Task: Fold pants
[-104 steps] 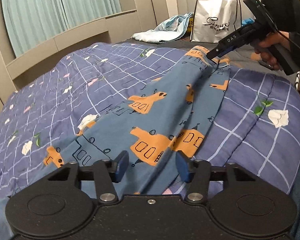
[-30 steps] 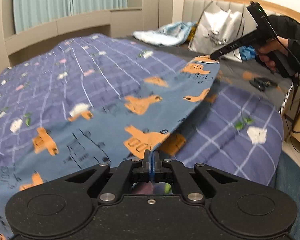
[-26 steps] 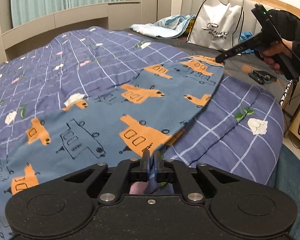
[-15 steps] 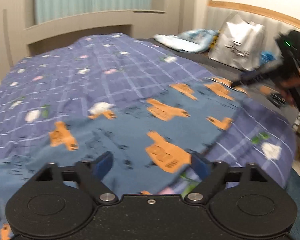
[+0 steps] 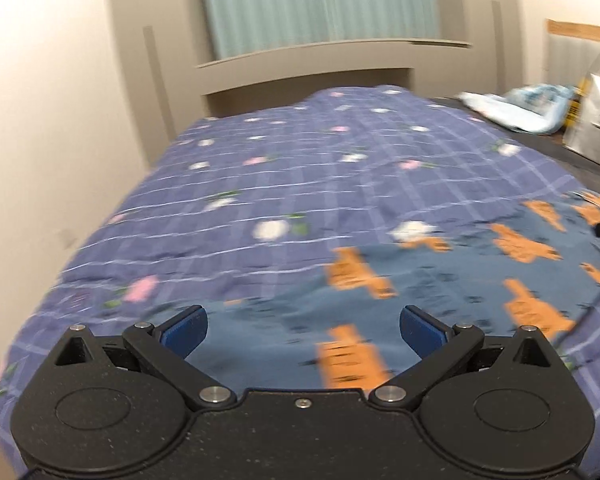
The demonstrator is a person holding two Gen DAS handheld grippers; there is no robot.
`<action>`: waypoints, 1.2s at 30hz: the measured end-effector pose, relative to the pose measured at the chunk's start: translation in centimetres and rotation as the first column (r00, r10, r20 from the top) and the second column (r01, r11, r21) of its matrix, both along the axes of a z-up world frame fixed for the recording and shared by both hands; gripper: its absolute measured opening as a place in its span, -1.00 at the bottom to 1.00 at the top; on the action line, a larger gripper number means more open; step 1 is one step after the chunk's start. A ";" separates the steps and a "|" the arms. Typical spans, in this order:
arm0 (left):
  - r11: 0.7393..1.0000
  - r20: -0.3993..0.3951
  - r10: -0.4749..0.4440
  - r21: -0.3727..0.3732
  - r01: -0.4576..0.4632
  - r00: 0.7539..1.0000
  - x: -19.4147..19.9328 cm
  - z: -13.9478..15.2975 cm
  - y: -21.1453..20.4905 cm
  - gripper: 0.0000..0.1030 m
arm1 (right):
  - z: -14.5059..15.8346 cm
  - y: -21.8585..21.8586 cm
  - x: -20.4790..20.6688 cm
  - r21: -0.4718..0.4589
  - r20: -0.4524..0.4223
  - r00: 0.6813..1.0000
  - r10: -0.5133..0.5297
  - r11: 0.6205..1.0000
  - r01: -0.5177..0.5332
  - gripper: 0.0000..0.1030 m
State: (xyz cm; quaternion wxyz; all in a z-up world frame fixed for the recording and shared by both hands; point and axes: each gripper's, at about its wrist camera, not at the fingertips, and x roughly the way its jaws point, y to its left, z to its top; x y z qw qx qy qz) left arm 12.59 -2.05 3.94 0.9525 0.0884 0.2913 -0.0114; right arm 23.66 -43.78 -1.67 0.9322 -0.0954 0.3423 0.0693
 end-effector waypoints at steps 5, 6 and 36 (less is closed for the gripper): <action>0.991 -0.002 0.136 0.016 -0.136 0.991 -0.6 -0.2 5.6 0.99 | 1.5 4.0 -0.3 0.016 0.044 0.991 0.127 0.992 -0.128 1.00; 0.987 -0.008 0.159 0.013 -0.159 0.987 -0.7 -0.4 6.7 0.99 | 1.6 5.2 -0.1 0.024 0.048 0.986 0.157 0.987 -0.158 1.00; 0.901 -0.139 0.174 -0.377 -0.214 0.975 1.1 -6.6 16.8 0.99 | 0.3 27.7 7.2 0.127 -0.013 0.899 0.438 0.892 -0.433 1.00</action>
